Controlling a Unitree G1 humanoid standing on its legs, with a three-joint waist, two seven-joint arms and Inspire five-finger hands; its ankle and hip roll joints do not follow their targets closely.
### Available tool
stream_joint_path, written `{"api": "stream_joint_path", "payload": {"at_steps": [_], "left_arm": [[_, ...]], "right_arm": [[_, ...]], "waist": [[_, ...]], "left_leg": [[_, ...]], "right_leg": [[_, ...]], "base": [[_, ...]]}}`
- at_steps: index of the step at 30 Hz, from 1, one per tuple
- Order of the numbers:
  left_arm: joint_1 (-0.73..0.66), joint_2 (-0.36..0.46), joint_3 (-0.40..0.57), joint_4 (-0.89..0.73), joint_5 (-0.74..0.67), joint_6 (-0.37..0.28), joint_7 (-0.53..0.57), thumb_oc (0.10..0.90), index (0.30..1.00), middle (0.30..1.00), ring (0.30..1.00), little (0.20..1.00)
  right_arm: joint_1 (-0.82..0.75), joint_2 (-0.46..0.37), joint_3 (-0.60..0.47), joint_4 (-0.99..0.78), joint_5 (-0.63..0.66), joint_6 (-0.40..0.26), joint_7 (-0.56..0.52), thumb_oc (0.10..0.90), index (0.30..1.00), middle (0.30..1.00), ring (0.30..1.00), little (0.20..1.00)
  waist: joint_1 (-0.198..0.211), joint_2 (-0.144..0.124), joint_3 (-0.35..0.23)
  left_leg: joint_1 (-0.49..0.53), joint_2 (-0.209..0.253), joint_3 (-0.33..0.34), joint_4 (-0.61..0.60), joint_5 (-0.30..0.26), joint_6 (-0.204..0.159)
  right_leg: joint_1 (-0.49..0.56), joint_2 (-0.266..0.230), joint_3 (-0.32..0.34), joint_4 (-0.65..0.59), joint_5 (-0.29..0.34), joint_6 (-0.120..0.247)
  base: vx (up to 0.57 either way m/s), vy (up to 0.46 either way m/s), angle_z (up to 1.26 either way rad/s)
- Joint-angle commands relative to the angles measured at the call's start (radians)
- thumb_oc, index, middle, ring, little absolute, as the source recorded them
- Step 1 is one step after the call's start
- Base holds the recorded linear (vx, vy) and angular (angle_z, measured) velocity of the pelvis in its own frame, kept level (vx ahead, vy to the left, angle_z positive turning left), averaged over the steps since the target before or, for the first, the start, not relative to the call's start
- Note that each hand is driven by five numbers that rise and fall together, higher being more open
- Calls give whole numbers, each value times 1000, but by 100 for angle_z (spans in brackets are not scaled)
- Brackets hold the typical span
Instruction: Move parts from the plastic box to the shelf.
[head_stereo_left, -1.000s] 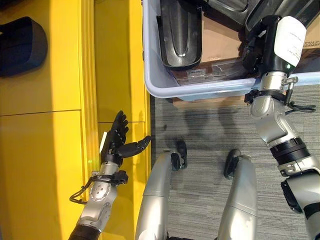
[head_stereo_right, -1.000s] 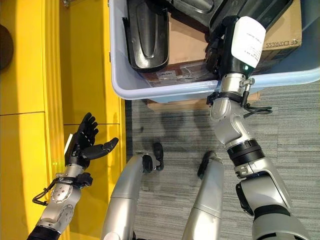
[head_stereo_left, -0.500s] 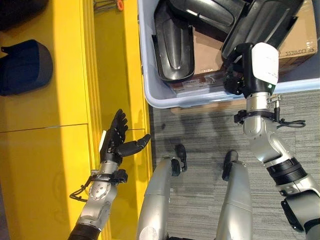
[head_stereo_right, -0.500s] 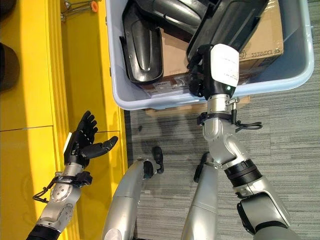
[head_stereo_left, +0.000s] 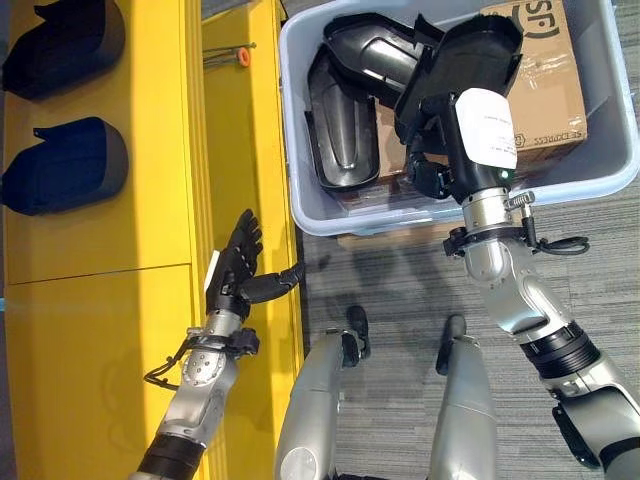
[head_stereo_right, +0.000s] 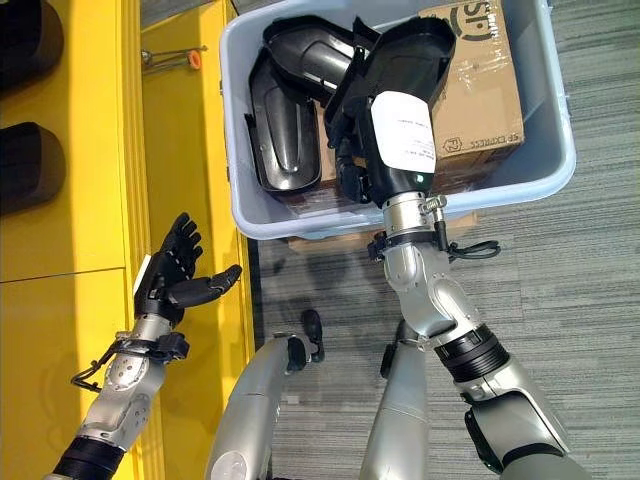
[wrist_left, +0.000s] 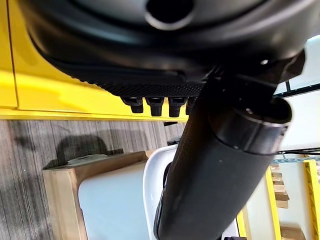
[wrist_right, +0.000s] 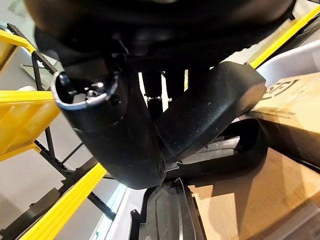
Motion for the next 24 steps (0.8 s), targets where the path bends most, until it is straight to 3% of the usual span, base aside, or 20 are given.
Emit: {"api": "stream_joint_path", "payload": {"at_steps": [1, 15, 18, 24], "left_arm": [[-30, 70, 86, -65, 15, -48, -4, 900, 1000, 1000, 1000, 1000], [-51, 69, 87, -51, 32, -26, -20, 900, 1000, 1000, 1000, 1000], [-56, 71, 88, -42, 29, -19, -23, 900, 1000, 1000, 1000, 1000], [-62, 74, 91, -35, 21, -16, -33, 900, 1000, 1000, 1000, 1000]], "right_arm": [[-135, 27, -28, -118, -32, -106, -86, 400, 300, 300, 300, 300], [-125, 29, -56, -107, -8, -173, -97, 400, 300, 300, 300, 300], [-132, 31, -60, -110, 8, -219, -97, 400, 300, 300, 300, 300], [-126, 41, -69, -192, 13, -277, -60, 400, 300, 300, 300, 300]], "waist": [[6, -30, 14], [8, -57, 14], [12, -53, 14], [13, -71, 1]], "left_leg": [[44, -83, -61, -181, 22, -18], [97, -80, -69, -195, 24, -23], [110, -69, -66, -228, 60, -21], [192, -34, -76, -344, 117, -55]], "right_leg": [[178, 37, -103, 92, -233, -101], [254, 40, -118, 53, -227, -103], [261, 46, -132, 33, -202, -107], [339, 64, -142, -92, -160, -92]], "base": [[10, -47, 4], [4, -29, 2], [-57, -32, 1], [-8, -46, -7]]}}
